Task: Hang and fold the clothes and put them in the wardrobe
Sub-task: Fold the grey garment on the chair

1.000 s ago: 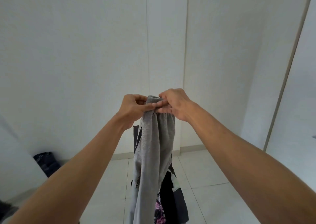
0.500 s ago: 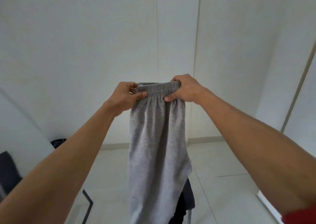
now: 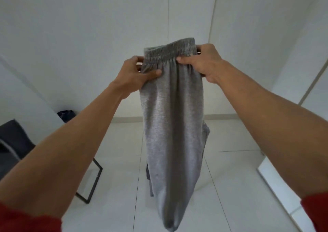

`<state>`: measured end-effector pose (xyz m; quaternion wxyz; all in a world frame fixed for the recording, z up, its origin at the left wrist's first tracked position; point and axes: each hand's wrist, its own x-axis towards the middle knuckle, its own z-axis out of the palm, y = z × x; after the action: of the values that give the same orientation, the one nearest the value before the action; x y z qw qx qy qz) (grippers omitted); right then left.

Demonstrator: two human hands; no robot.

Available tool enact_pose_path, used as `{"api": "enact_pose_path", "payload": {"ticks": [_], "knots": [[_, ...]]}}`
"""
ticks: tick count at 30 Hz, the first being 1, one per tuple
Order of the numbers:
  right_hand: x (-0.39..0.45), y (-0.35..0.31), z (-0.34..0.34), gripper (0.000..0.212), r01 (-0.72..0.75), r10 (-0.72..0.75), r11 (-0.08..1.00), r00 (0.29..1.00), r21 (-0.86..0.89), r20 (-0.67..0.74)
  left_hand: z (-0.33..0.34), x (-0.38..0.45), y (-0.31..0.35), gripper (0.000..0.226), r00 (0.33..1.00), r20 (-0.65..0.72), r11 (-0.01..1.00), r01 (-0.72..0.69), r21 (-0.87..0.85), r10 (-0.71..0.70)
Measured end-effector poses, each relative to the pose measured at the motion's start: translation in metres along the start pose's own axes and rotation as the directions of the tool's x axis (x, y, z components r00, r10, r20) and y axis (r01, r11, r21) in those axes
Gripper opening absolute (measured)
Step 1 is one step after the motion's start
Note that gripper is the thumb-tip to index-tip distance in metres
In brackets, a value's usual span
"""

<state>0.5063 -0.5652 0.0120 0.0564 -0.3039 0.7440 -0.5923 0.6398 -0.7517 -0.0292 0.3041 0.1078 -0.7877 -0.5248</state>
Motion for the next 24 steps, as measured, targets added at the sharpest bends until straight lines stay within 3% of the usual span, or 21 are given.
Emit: {"api": "enact_pose_path", "payload": {"ticks": [1, 4, 7, 11, 13, 16, 21, 24], "knots": [[0.0, 0.004, -0.002, 0.043, 0.015, -0.015, 1.0, 1.0, 0.015, -0.004, 0.004, -0.002, -0.005, 0.036, 1.0, -0.022, 1.0, 0.005, 0.029, -0.004], [-0.006, 0.02, -0.013, 0.056, -0.061, 0.06, 0.998, 0.995, 0.013, 0.084, 0.01, -0.007, -0.014, 0.015, 0.994, -0.103, 0.994, 0.02, -0.103, -0.031], [-0.016, 0.04, -0.018, 0.05, -0.135, 0.173, 0.97, 0.967, -0.204, 0.185, 0.014, -0.012, -0.021, 0.016, 0.993, -0.078, 0.992, 0.082, -0.099, -0.09], [-0.022, 0.062, -0.025, 0.032, -0.186, 0.196, 0.98, 0.968, -0.077, 0.157, 0.016, -0.017, -0.034, 0.022, 0.986, -0.058, 0.985, 0.154, -0.081, -0.159], [-0.025, 0.08, -0.025, 0.035, -0.216, 0.236, 0.969, 0.953, -0.12, 0.19, 0.02, -0.022, -0.043, 0.026, 0.971, 0.017, 0.971, 0.237, 0.002, -0.237], [-0.031, 0.114, -0.021, 0.038, -0.254, 0.262, 0.965, 0.952, -0.068, 0.161, 0.035, -0.035, -0.063, 0.023, 0.952, 0.03, 0.95, 0.307, -0.05, -0.306], [-0.038, 0.167, -0.019, 0.023, -0.402, 0.405, 0.913, 0.863, -0.075, 0.302, 0.057, -0.055, -0.102, 0.038, 0.893, 0.091, 0.895, 0.445, -0.037, -0.441], [-0.034, 0.2, -0.013, 0.021, -0.416, 0.422, 0.905, 0.852, -0.089, 0.31, 0.072, -0.058, -0.128, 0.029, 0.874, 0.065, 0.873, 0.485, -0.041, -0.482]]}}
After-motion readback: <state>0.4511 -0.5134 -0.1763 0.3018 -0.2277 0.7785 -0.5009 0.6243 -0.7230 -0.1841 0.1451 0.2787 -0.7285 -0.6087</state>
